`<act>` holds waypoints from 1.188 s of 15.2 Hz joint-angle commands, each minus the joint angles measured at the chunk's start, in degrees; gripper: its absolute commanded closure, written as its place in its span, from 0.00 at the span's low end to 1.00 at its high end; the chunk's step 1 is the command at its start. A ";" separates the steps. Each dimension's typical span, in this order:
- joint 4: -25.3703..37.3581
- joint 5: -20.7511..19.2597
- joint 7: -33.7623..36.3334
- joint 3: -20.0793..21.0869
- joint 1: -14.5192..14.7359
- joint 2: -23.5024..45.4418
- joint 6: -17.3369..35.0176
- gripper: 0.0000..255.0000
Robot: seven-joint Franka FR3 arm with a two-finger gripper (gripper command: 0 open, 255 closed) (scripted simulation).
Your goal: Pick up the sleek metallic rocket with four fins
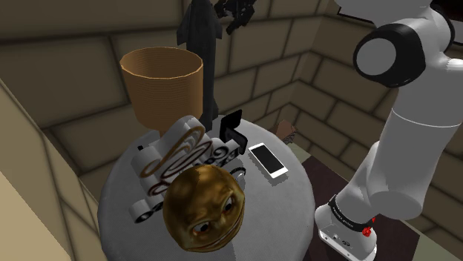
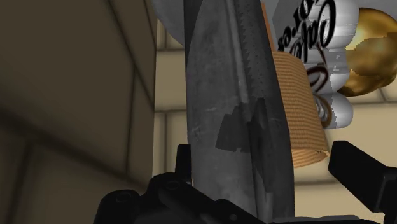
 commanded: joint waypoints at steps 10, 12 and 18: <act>-3.14 -0.74 -1.60 0.01 0.72 -0.89 1.78 1.00; -3.17 -0.75 -1.62 0.01 0.73 -0.91 1.79 1.00; 2.80 0.76 1.29 0.01 -0.73 0.84 -1.60 1.00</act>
